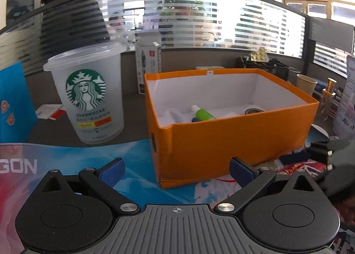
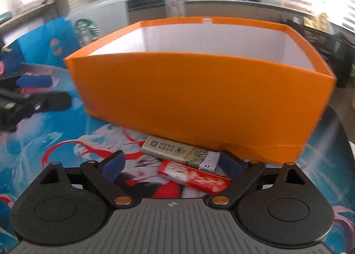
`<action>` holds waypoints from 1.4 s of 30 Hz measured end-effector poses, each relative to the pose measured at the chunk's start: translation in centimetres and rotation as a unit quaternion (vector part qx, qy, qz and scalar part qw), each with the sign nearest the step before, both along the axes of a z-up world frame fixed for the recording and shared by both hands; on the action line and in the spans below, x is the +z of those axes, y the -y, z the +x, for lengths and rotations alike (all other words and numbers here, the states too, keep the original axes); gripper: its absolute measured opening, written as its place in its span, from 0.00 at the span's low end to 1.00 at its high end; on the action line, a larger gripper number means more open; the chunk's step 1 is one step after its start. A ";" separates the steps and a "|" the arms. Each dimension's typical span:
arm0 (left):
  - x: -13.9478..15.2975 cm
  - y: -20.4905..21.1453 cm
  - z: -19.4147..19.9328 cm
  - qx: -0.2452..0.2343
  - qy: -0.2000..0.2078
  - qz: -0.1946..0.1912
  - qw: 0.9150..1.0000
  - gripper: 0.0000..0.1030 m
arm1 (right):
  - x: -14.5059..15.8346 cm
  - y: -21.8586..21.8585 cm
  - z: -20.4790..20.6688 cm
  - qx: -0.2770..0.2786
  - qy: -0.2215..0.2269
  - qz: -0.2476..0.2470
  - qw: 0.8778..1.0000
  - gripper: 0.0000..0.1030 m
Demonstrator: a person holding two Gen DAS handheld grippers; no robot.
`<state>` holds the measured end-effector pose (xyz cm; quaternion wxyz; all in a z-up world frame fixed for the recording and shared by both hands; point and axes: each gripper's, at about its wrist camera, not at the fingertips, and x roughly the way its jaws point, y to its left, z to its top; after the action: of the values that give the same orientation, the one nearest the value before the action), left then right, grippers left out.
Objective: Organize rigid objects
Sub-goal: 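Move both tools back toward the packets on the mouse mat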
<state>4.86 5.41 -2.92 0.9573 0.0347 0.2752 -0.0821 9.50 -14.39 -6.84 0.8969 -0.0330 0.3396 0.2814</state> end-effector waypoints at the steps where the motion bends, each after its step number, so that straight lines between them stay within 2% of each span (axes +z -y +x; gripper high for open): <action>1: 0.0 -0.1 0.0 0.002 0.000 -0.001 1.000 0.98 | 0.0 -0.7 -0.5 0.018 0.004 -0.007 1.000 0.90; 4: 0.0 -0.5 -0.1 0.006 0.001 -0.003 1.000 0.98 | -0.4 -3.0 -2.4 0.078 0.016 -0.028 0.996 0.90; 7: 0.0 -0.7 -0.2 0.007 -0.001 -0.003 1.000 0.98 | -0.6 -4.5 -4.6 0.139 0.021 -0.029 0.990 0.88; 9: -0.1 -0.8 -0.3 0.010 -0.004 -0.003 1.000 0.98 | 0.0 -4.3 -5.3 0.147 0.031 -0.025 0.988 0.88; 12: -0.4 -1.0 -0.5 0.013 -0.011 -0.005 1.000 0.98 | 0.9 -2.3 -5.2 0.102 0.058 -0.041 0.992 0.89; 17: -1.3 -0.6 -0.5 0.020 -0.023 -0.012 0.999 0.98 | 1.1 1.8 -4.1 -0.024 0.065 -0.048 0.996 0.91; 19: -1.7 -0.4 -0.4 0.025 -0.027 -0.017 0.999 0.98 | 0.6 2.4 -4.0 -0.046 0.063 -0.042 0.996 0.91; 24: -1.9 -0.1 0.1 0.033 -0.039 -0.028 0.998 0.98 | -0.4 2.5 -3.3 -0.066 0.055 -0.034 0.996 0.91; 29: -2.5 1.2 0.9 0.056 -0.056 -0.031 0.996 0.98 | 0.0 2.4 -2.8 -0.110 0.064 -0.004 0.992 0.94; 33: -3.1 2.7 1.2 0.072 -0.049 -0.020 0.996 0.98 | 0.1 1.3 -2.5 -0.143 0.085 -0.033 0.986 0.95; 38: -3.9 4.2 1.4 0.101 -0.031 0.002 0.994 0.98 | -0.5 0.5 -2.1 -0.150 0.075 -0.044 0.985 0.96; 42: -4.6 4.8 1.8 0.094 -0.042 -0.008 0.995 0.98 | -0.9 0.3 -1.8 -0.145 0.065 -0.048 0.986 0.96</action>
<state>6.68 0.61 -7.56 0.9486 -0.0021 0.3164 0.0050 7.69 -14.65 -7.74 0.9457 -0.0441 0.2950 0.1290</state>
